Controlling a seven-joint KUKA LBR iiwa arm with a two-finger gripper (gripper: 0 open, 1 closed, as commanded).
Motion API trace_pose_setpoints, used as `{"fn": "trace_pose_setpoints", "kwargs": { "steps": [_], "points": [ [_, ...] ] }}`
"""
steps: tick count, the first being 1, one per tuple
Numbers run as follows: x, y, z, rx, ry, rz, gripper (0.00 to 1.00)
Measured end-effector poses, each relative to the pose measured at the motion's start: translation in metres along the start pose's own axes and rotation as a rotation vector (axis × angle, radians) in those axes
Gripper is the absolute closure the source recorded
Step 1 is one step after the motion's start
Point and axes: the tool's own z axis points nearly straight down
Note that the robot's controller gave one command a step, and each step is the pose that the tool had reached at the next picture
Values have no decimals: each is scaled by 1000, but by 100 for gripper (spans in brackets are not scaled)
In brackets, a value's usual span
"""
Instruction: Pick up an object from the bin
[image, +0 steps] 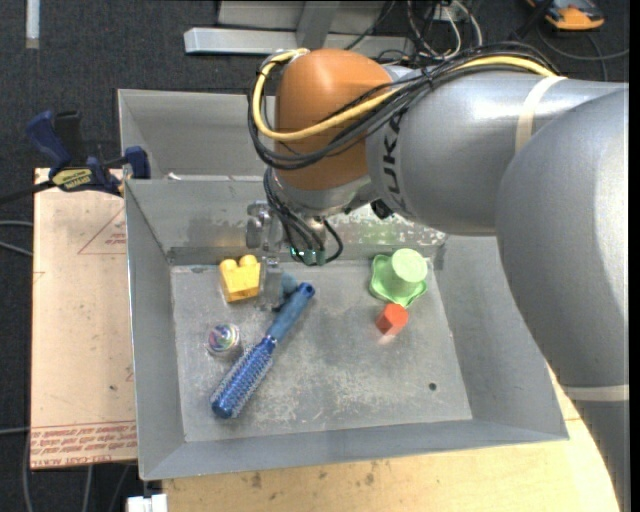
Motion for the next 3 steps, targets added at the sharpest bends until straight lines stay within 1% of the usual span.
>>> {"fn": "trace_pose_setpoints", "kwargs": {
  "steps": [1,2,3],
  "points": [
    [72,-35,118,2,1,-264,0],
    [70,-34,114,0,-6,-264,100],
    [68,-6,-21,-1,-16,-296,100]
  ]
}}
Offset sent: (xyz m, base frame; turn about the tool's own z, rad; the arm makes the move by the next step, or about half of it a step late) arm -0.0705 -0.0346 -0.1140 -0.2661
